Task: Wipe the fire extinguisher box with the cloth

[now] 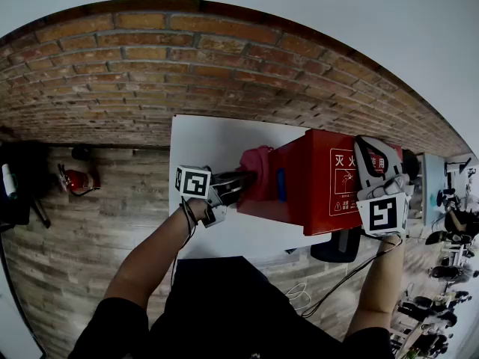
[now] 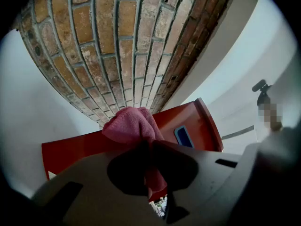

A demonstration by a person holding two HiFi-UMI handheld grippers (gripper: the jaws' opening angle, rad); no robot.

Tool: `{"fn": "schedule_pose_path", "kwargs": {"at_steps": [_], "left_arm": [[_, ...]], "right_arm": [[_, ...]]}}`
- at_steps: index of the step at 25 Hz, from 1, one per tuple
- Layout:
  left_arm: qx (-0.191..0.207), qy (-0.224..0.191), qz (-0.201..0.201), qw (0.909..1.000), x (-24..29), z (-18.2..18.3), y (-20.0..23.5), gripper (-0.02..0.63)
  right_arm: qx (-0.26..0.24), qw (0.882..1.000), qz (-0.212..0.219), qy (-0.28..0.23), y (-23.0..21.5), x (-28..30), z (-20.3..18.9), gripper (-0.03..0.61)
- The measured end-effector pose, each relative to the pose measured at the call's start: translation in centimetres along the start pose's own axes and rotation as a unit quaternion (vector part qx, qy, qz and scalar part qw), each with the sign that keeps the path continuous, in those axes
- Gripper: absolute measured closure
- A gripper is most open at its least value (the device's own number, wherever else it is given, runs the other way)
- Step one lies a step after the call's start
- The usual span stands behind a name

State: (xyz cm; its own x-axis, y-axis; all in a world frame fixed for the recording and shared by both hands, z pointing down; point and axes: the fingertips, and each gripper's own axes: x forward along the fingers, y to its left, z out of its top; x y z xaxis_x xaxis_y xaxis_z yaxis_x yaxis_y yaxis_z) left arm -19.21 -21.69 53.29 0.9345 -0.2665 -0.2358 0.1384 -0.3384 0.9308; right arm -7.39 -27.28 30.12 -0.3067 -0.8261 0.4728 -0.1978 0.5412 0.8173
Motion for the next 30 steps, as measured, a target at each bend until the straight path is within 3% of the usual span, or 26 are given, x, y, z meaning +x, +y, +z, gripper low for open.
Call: {"fn": "schedule_pose_path", "kwargs": {"at_steps": [30], "left_arm": [[0.018, 0.010, 0.050, 0.9985, -1.8, -2.2, 7.0, 0.551]], "right_arm": [[-0.001, 1.000, 0.001, 0.005, 0.0, 0.0, -0.1, 0.558]]}}
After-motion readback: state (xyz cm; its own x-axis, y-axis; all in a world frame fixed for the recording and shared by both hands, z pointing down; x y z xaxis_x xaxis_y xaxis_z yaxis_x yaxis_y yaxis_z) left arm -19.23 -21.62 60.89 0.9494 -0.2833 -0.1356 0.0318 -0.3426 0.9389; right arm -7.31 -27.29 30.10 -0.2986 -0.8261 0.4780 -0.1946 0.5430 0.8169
